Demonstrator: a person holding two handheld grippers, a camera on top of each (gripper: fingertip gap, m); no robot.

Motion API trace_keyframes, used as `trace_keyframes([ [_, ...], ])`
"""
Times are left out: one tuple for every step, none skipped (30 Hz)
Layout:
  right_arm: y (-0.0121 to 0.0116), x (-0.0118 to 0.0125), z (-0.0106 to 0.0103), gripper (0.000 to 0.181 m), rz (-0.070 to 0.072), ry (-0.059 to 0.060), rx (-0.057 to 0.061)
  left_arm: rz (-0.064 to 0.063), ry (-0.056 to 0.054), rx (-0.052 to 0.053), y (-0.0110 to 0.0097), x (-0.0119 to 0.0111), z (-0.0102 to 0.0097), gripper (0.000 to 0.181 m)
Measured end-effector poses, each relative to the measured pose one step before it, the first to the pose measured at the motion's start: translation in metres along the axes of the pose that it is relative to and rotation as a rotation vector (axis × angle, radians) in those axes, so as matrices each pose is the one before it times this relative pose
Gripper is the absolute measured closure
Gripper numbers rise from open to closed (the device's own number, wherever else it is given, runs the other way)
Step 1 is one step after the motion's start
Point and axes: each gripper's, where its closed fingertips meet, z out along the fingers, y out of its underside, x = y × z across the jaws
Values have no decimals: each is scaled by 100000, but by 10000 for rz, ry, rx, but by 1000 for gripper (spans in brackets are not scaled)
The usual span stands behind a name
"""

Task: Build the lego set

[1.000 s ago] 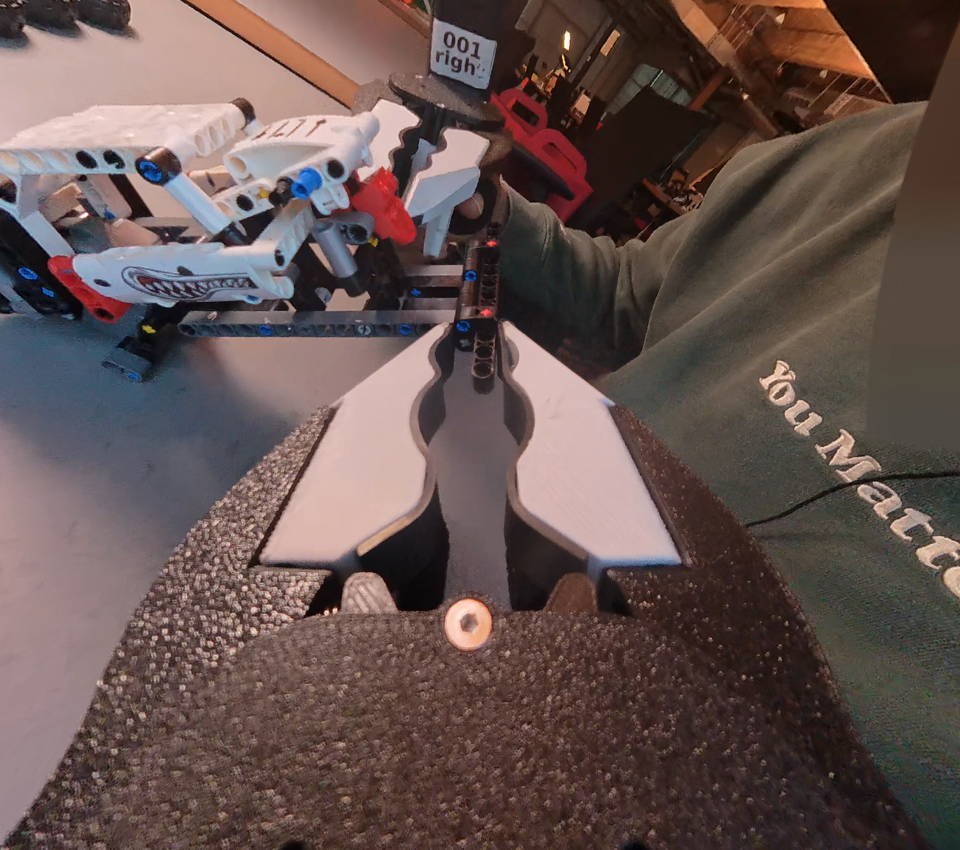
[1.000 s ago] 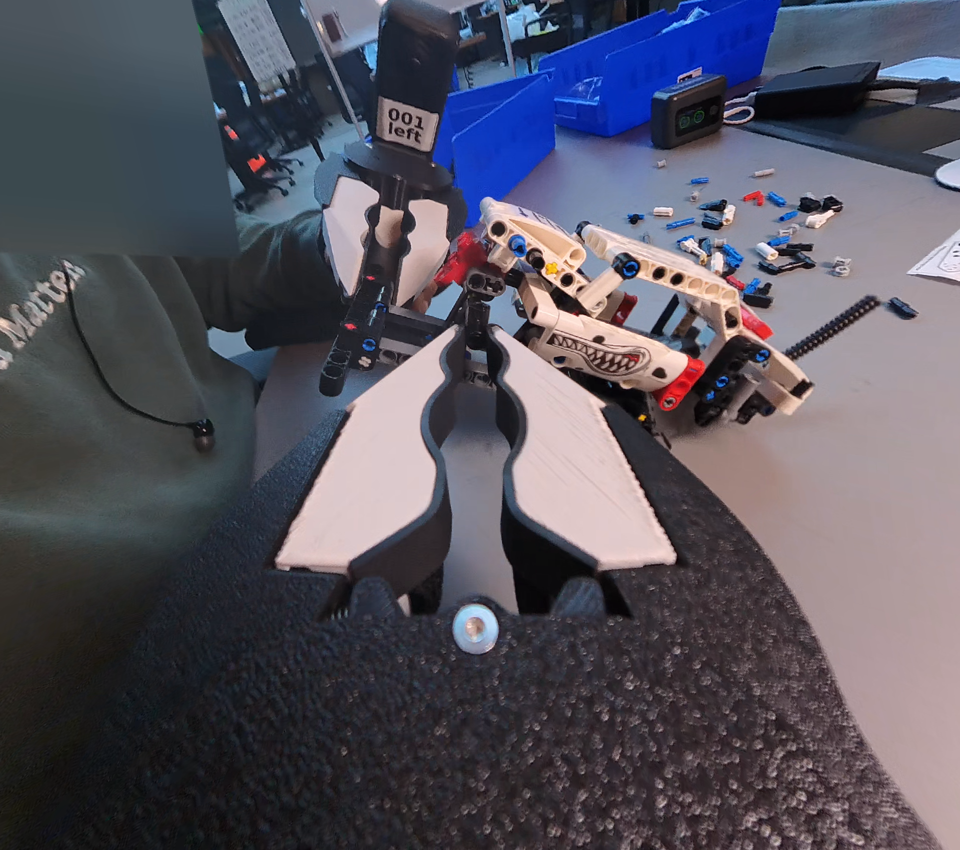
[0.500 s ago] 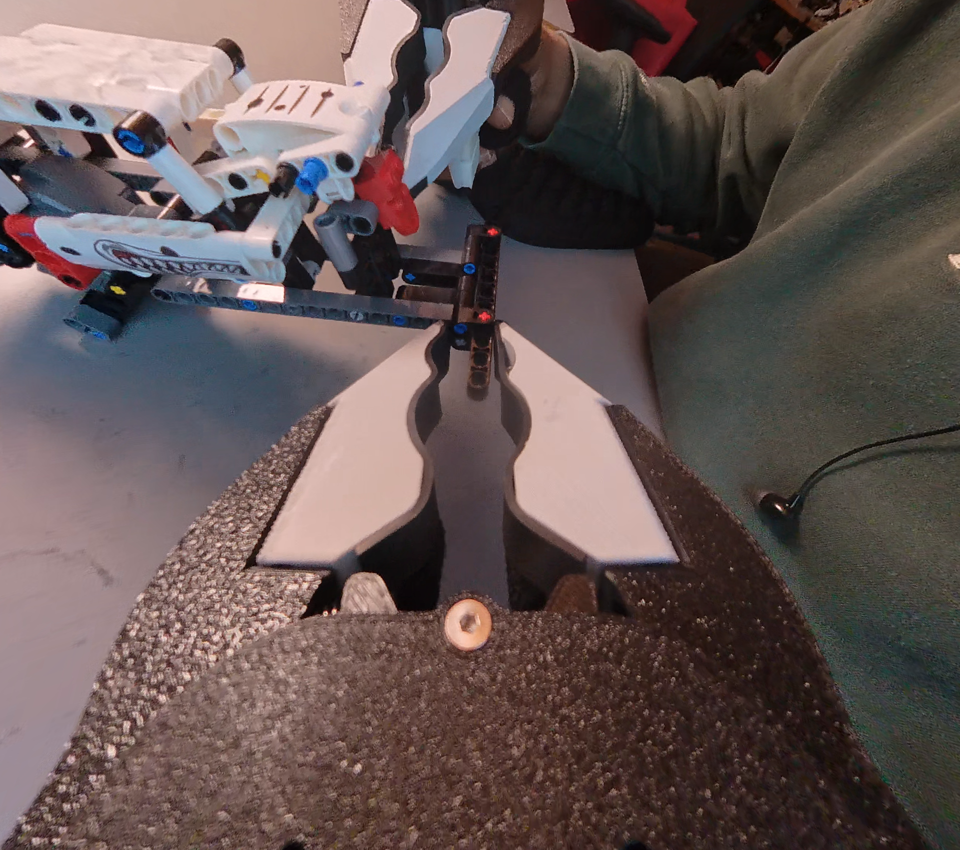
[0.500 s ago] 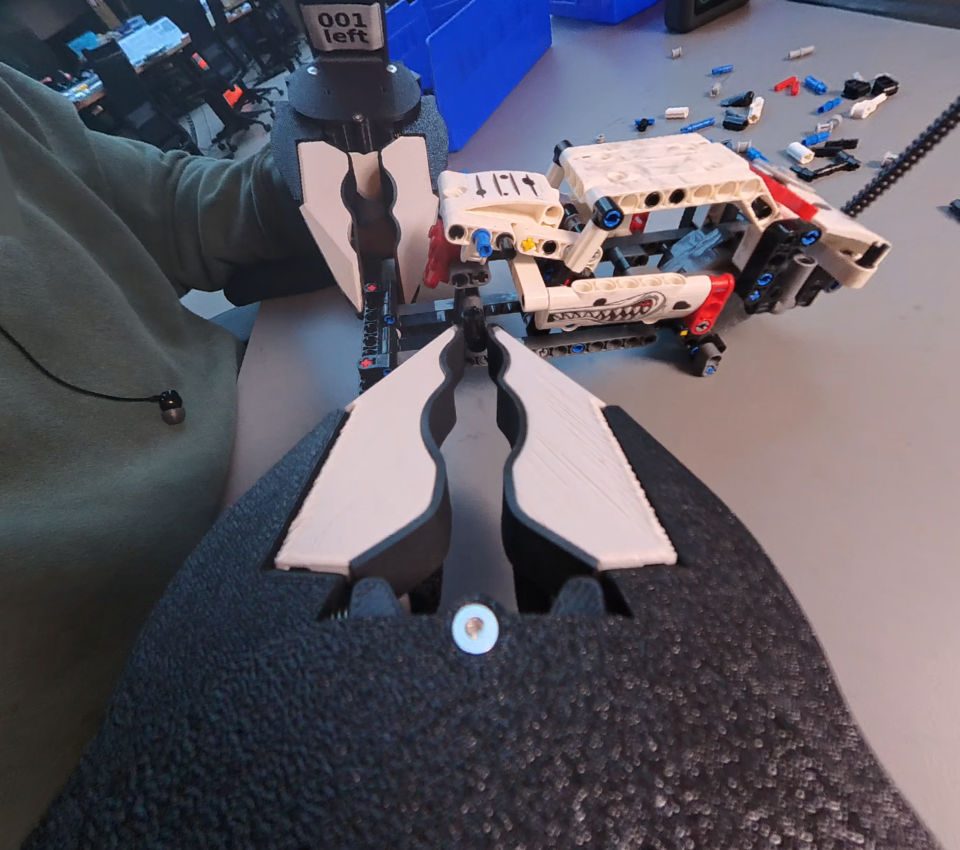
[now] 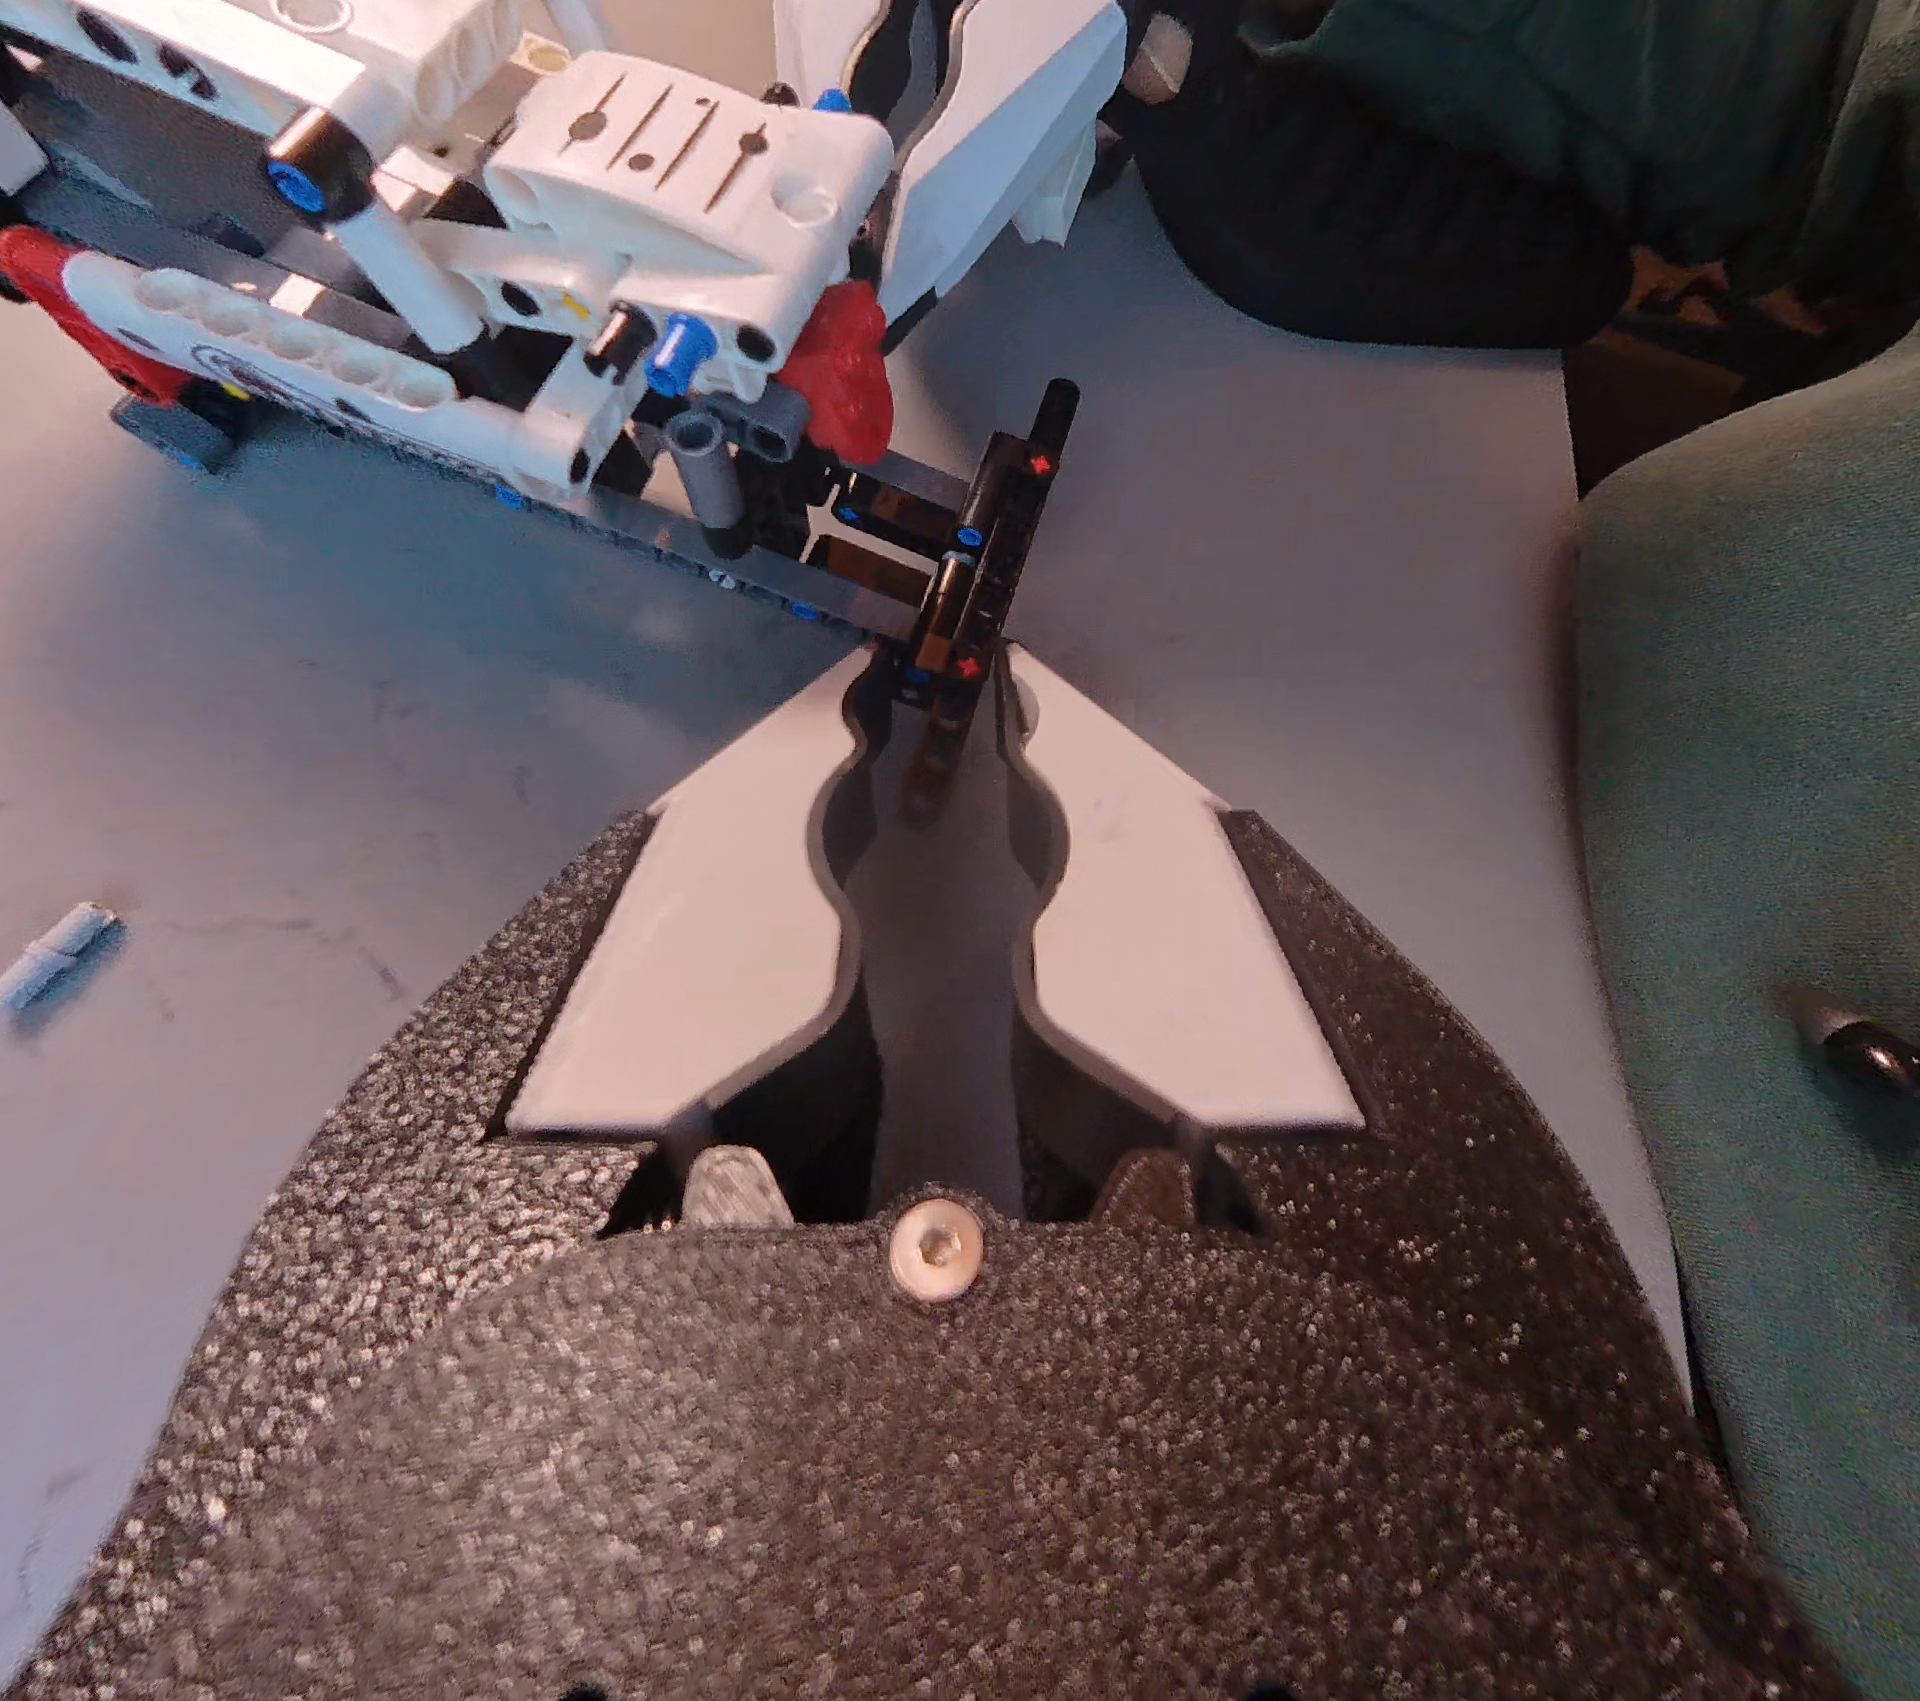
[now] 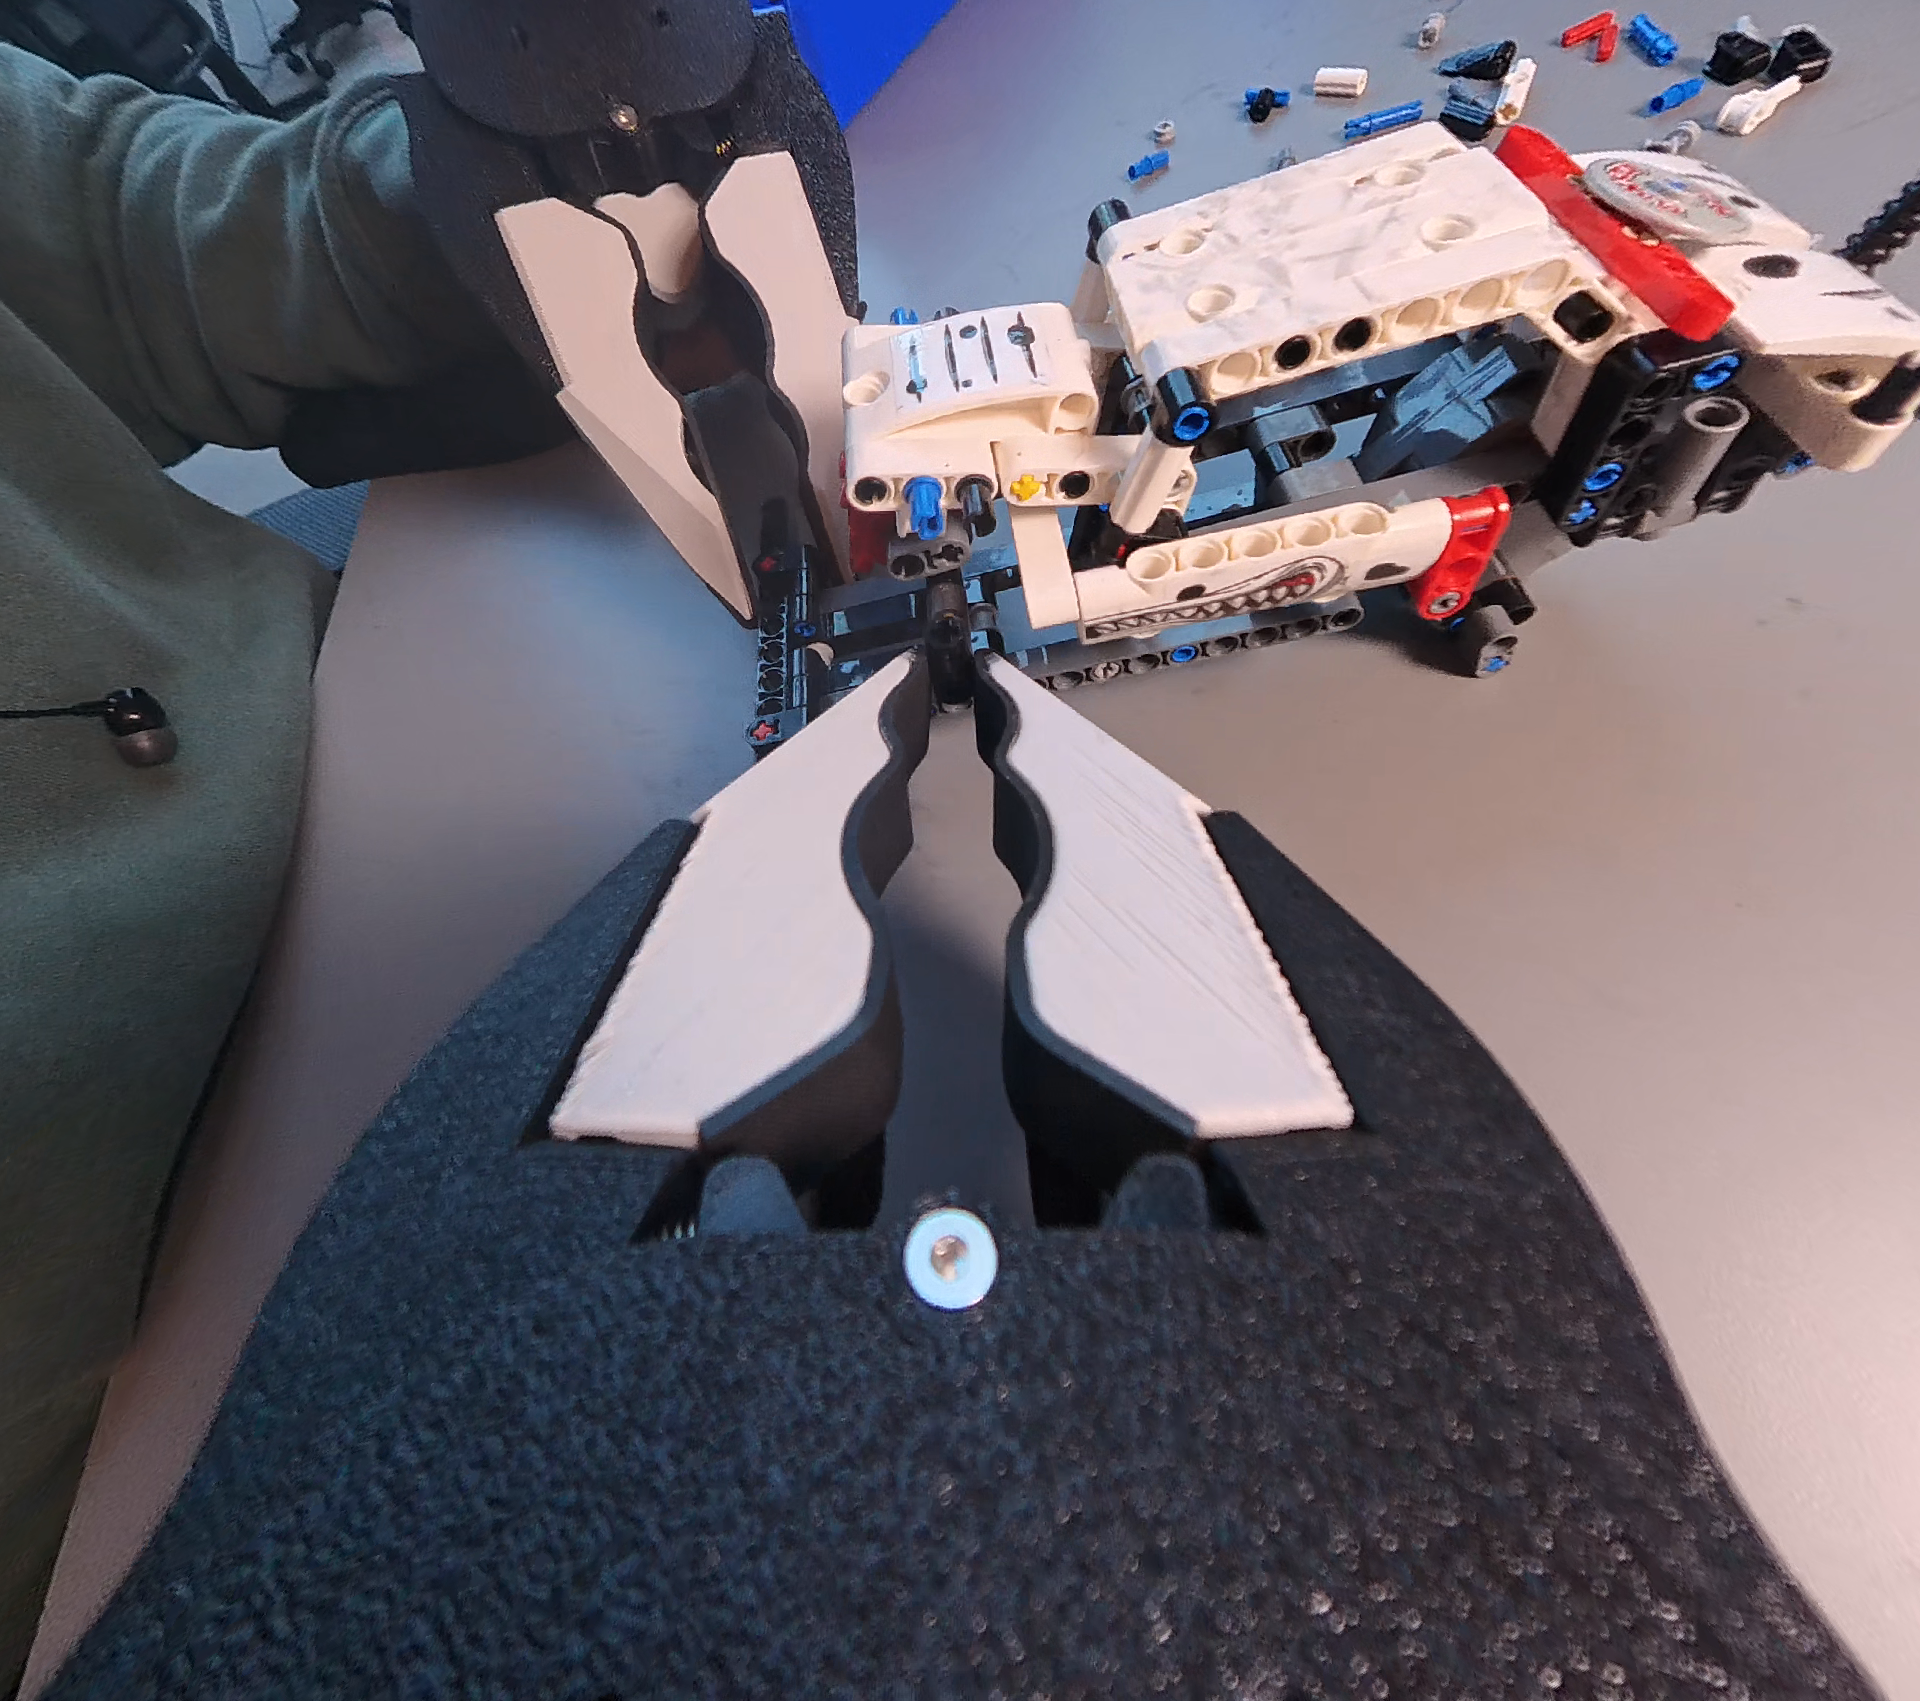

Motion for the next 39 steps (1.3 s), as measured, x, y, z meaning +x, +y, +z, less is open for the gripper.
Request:
trace_keyframes([
  [139, 91, 72, 174, -56, 93, -104, -27, -82, -104, 173, -138, 97, 162],
  [219, 68, 80, 174, -100, 86, -154, -44, -50, -117, 196, -104, 86, 162],
  [234, 31, 73, 174, -125, 73, -161, -74, -40, -148, 251, -126, 108, 162],
  [231, 8, 58, 174, -116, 62, -155, -66, -41, -140, 248, -130, 133, 162],
  [285, 13, 36, 174, -120, 57, -180, -19, -91, -161, 296, -160, 153, 162],
  [343, 57, -45, 174, -151, 70, -196, 49, -188, -230, 408, -286, 177, 162],
  [491, 227, -112, 174, -162, 163, -248, 75, -137, -116, 241, -197, 135, 162],
  [549, 256, -150, 175, -146, 155, -256, -53, -3, 80, -122, -27, -28, 162],
  [306, -58, -199, 174, -113, -29, -97, -75, -26, -9, 24, -112, 16, 162],
  [-14, -166, -266, 175, -95, -68, 88, -39, -72, 28, -42, -139, 1, 162],
  [-104, -130, -299, 175, -67, -33, 111, 55, -79, 1, 5, -92, -4, 161],
  [-298, -210, -324, 175, -82, -61, 195, 38, 8, 14, -8, 12, -24, 160],
  [-715, -413, -370, 175, -89, -160, 453, -8, 110, 62, -76, 132, -131, 155],
  [-1085, -594, -377, 175, -16, -279, 659, -51, 92, 58, -77, 50, -280, 149],
  [-1219, -703, -297, 175, 76, -354, 709, -44, 24, 129, -173, -80, -499, 145],
  [-1122, -762, -175, 175, 123, -407, 638, -23, 78, 319, -463, -9, -668, 146],
  [-901, -827, -46, 174, 162, -456, 510, 8, 193, 578, -910, 248, -765, 149],
  [-627, -739, 131, 174, 237, -431, 328, 65, 390, 798, -1349, 712, -749, 153],
  [-158, -499, 305, 174, 232, -309, 19, 45, 627, 832, -1515, 1237, -558, 156],
  [186, -109, 421, 174, 26, -33, -207, -112, 637, 693, -1333, 1255, -187, 158],
  [339, 79, 482, 175, -249, 156, -305, -250, 479, 404, -809, 923, 186, 158],
  [285, -260, 489, 174, -319, 8, -284, -235, 309, 39, -128, 577, 449, 158],
  [104, -512, 469, 175, -170, -135, -179, -82, 10, -127, 199, 120, 466, 158],
  [52, -484, 421, 175, -42, -140, -139, 110, -8, 5, 76, 133, 323, 163],
  [35, -427, 357, 174, -37, -124, -81, 72, 176, 13, 53, 359, 197, 171],
  [-34, -321, 248, 175, -39, -77, 11, -48, 169, -96, 156, 268, 162, 173],
  [-22, -87, 144, 175, 1, 23, 27, -34, 27, -79, 131, 29, 98, 173],
  [96, 18, 22, 175, 30, 15, -8, 25, -54, -53, 79, -58, -1, 173],
  [-30, 12, -16, 175, 69, -10, 81, -40, -27, 17, -42, -23, -26, 173],
  [-75, 46, 3, 175, 77, 13, 84, -179, -36, 41, -83, -94, -62, 173],
  [-95, 208, 5, 174, -25, 146, 72, -250, -80, 119, -154, -231, -106, 174],
  [-198, 323, -12, 174, -153, 260, 103, -401, -48, 222, -267, -273, -150, 174],
  [-310, 481, -62, 173, -294, 418, 152, -622, 5, 298, -348, -344, -207, 174],
  [-464, 827, -156, 168, -540, 735, 199, -752, 81, 361, -409, -399, -252, 174],
  [-539, 989, -249, 161, -853, 958, 206, -788, 123, 387, -447, -407, -300, 174],
  [-410, 654, -287, 158, -1142, 839, 98, -724, 110, 377, -442, -393, -291, 174],
  [-165, 377, -189, 156, -1258, 704, -85, -612, 102, 306, -363, -313, -216, 174],
  [-84, 108, -14, 156, -1145, 560, -147, -508, 67, 292, -365, -250, -143, 174],
  [-103, -32, 149, 156, -939, 467, -132, -459, 101, 216, -252, -155, -55, 174],
])
